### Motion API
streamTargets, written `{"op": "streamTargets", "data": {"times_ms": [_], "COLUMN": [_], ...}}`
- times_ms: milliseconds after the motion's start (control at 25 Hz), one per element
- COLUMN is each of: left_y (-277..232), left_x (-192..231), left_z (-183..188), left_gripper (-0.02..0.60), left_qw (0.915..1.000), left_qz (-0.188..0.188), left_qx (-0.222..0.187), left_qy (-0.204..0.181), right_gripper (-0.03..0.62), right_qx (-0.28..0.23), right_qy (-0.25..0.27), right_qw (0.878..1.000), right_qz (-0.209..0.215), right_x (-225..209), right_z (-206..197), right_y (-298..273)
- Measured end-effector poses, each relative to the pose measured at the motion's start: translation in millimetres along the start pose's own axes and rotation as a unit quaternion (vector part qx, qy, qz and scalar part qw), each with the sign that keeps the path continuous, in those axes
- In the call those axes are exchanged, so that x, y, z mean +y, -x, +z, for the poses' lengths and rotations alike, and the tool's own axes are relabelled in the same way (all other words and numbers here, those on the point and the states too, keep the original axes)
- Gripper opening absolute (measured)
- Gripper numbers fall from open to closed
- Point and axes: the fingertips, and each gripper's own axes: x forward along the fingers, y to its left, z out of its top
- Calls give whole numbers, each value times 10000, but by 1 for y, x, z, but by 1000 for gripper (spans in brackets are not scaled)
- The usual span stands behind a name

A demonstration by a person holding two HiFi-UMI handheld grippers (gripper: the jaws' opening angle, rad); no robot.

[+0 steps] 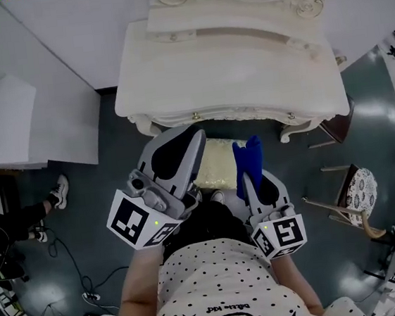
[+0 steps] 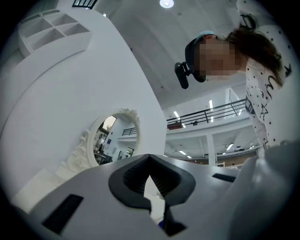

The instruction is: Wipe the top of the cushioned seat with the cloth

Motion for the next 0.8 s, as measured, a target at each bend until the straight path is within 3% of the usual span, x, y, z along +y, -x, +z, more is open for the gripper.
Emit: {"op": "streamTargets", "data": {"times_ms": [200, 400, 640, 800], "left_y": [-9, 16, 41, 55], "left_x": [-17, -15, -22, -26], "left_z": [29, 67, 85, 102], "left_gripper": [-2, -2, -2, -2], "left_qw": [9975, 9985, 9968, 9917], "left_qz": [-207, 82, 313, 276], "left_qx": [337, 100, 92, 253], "left_qy": [-582, -538, -731, -1226], "right_gripper": [66, 66, 66, 66], "right_qx": [-163, -270, -305, -336], "right_qy": [116, 210, 159, 146], "right_qw": [9998, 9994, 9992, 9990], "right_qz": [-23, -101, -221, -251], "right_x": [0, -1, -6, -7], "right_z": [15, 19, 19, 19], "right_y": [17, 34, 48, 55]}}
